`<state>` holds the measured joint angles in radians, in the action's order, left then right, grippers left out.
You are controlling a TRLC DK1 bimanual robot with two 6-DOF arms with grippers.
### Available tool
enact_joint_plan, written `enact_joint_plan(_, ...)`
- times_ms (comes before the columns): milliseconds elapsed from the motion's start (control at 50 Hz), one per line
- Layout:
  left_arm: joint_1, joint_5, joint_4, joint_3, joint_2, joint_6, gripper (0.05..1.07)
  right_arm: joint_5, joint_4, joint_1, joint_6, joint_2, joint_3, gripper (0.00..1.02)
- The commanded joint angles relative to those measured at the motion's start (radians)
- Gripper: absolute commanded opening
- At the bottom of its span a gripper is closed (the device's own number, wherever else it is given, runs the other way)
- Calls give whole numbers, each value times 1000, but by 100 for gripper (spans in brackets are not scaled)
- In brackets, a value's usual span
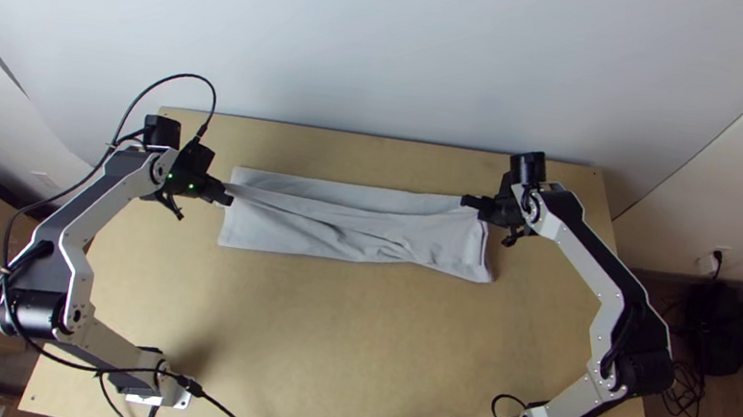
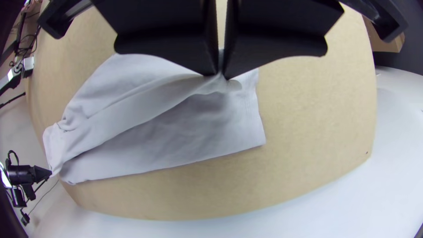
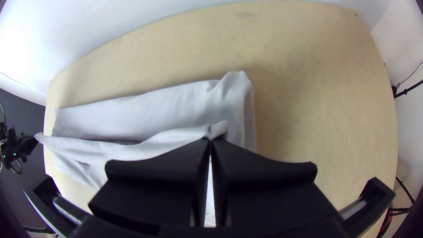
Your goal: Fold the t-shirt
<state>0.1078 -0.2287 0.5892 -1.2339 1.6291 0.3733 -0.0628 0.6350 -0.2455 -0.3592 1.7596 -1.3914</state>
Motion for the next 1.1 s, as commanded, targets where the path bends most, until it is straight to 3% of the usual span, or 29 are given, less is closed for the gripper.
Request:
enact_joint_plan(0,-7,-9,-29,-27,48,-36,8,24,-21,12,-18,52,-57,2)
enact_joint_plan(200,-2,2,-97,-29,109,-89,8,35,-92,28,-80,133,-98,2)
enact_joint_plan(240,1,2,-106,-29,120,-97,8,35,-93,32,-92,156,-110,8)
enact_joint_plan(280,4,3,-123,-30,129,-114,8,44,-100,34,-107,172,-118,25)
enact_joint_plan(300,7,3,-138,-30,135,-125,8,55,-109,34,-112,178,-120,38)
enact_joint_plan(340,13,5,-164,-33,144,-151,10,83,-143,37,-119,182,-116,76)
enact_joint_plan(360,16,5,-166,-36,147,-155,15,97,-156,37,-124,184,-115,94)
enact_joint_plan(380,21,5,-166,-41,150,-160,27,113,-170,38,-129,182,-115,100)
enact_joint_plan(440,35,5,-184,-49,152,-189,78,153,-215,51,-158,163,-104,99)
enact_joint_plan(460,41,5,-184,-56,150,-200,90,166,-238,55,-165,149,-97,99)
enact_joint_plan(500,52,5,-181,-73,149,-231,101,182,-264,69,-172,123,-81,99)
enact_joint_plan(720,188,-146,-117,-124,137,-335,103,187,-291,190,-172,-104,40,99)
enact_joint_plan(840,256,-244,-63,-118,127,-335,103,17,-205,285,-187,-207,46,99)
enact_joint_plan(900,291,-362,-45,-104,132,-333,102,-143,-109,336,-215,-226,12,98)
enact_joint_plan(960,313,-462,-6,-102,152,-326,102,-258,-49,376,-230,-239,-6,99)
enact_joint_plan(1080,325,-508,23,-90,198,-266,102,-502,15,459,-259,-256,-28,99)
